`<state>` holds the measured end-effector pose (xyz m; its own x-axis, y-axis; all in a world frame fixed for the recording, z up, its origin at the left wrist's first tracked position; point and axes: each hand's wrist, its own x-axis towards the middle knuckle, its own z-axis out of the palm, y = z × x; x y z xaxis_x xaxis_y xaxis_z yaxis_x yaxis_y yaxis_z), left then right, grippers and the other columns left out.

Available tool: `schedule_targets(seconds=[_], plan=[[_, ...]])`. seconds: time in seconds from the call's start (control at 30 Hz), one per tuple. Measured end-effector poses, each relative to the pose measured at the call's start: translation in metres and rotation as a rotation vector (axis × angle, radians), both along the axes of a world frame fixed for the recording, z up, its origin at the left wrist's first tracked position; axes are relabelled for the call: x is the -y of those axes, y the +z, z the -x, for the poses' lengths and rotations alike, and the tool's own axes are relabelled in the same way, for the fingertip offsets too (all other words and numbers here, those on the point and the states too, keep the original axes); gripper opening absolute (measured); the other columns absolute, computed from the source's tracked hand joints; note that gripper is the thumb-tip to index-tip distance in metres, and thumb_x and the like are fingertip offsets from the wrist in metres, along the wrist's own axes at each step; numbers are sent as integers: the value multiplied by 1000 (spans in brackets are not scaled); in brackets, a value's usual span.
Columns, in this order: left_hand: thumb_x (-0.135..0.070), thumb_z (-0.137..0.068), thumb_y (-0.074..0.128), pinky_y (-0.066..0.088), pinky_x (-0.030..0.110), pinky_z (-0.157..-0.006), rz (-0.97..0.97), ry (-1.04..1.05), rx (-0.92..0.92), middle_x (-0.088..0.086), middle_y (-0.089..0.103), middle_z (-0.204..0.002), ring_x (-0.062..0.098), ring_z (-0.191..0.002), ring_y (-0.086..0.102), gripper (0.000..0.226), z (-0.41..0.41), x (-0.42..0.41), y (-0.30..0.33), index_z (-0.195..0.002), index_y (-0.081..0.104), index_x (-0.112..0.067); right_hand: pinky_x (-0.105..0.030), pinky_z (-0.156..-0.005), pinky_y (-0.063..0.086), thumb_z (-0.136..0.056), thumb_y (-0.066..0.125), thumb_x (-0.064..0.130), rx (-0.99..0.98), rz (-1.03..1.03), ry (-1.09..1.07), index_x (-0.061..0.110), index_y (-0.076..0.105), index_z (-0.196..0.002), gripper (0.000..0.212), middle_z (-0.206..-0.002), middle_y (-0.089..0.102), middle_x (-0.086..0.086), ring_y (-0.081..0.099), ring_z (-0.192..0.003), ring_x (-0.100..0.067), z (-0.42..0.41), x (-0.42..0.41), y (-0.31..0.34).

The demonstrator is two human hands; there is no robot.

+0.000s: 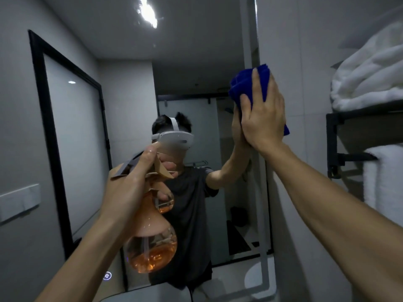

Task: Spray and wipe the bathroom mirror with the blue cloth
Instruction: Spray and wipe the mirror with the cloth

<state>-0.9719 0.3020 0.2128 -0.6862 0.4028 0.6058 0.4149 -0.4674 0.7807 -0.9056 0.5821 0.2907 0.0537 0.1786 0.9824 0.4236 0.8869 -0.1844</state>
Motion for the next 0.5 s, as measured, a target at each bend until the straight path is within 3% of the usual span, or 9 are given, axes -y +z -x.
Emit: schedule_targets(seconds=[0.1, 0.2, 0.27, 0.4, 0.5], plan=[[-42, -90, 63, 53, 60, -87, -19, 3, 5, 14, 78, -91, 51, -93, 68, 32, 1, -5, 5, -88, 77, -13, -52, -119, 25, -105, 26, 46, -68, 54, -62, 21, 17, -159, 60, -163, 22, -15, 25, -149, -31, 16, 24, -1], [-42, -88, 63, 55, 51, -80, -13, -3, 19, 13, 78, -90, 35, -86, 74, 31, 4, -10, 5, -89, 76, -13, -52, -122, 18, -104, 33, 46, 112, -160, -2, 22, 21, -158, 61, -164, 20, -14, 19, -151, -30, 24, 41, -48], [-43, -87, 63, 58, 45, -74, 0, -8, 15, 11, 78, -89, 36, -90, 74, 33, 4, -13, 3, -92, 75, -13, -54, -120, 21, -103, 43, 43, 243, -332, 16, 20, 28, -156, 60, -162, 24, -17, 22, -151, -31, 22, 39, -88], [-46, -87, 62, 51, 61, -91, 21, -17, 13, 11, 79, -89, 52, -96, 66, 32, 1, -12, -7, -87, 78, -18, -57, -115, 30, -102, 51, 41, 368, -491, -28, 17, 36, -152, 58, -159, 29, -20, 27, -149, -32, 2, 10, -130], [-47, -82, 65, 50, 63, -90, 6, -14, 27, 15, 78, -88, 58, -95, 63, 34, 0, -8, -9, -85, 79, -17, -59, -113, 31, -105, 41, 43, 364, -472, -39, 17, 33, -154, 57, -158, 30, -22, 30, -147, -35, -11, -11, -119]])
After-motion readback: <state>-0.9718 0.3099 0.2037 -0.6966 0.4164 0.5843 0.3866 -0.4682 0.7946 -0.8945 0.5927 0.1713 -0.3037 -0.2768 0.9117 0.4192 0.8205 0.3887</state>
